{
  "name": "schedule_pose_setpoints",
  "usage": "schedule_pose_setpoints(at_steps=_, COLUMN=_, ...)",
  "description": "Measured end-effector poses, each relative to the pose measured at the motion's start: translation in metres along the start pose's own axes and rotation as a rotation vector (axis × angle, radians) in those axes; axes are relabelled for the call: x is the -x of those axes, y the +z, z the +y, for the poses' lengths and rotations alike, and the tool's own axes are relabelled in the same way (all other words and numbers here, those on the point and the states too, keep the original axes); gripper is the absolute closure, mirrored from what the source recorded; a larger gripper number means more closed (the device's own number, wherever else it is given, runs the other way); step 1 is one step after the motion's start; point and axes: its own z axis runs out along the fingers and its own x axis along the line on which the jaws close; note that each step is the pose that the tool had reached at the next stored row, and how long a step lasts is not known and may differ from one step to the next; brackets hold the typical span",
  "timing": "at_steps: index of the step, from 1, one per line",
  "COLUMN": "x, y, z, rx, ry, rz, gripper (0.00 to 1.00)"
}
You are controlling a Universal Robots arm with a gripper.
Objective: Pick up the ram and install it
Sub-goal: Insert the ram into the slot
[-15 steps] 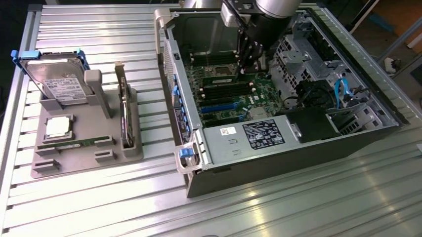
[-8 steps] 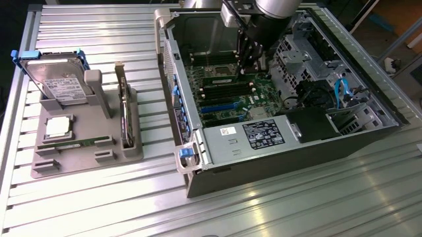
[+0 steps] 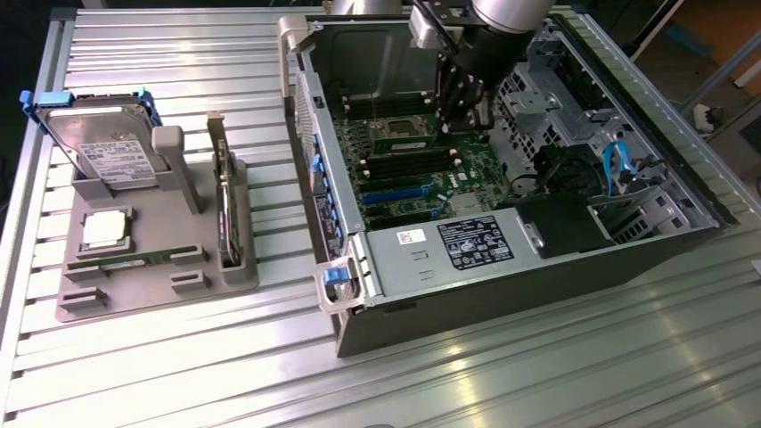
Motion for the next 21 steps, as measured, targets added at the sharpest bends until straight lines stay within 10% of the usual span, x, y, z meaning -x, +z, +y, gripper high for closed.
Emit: schedule_pose_setpoints(at_steps=21, x=0.0001, y=0.0084, z=-0.0036, rx=0.0006, ry=-0.026, rz=-0.0043, gripper=0.88)
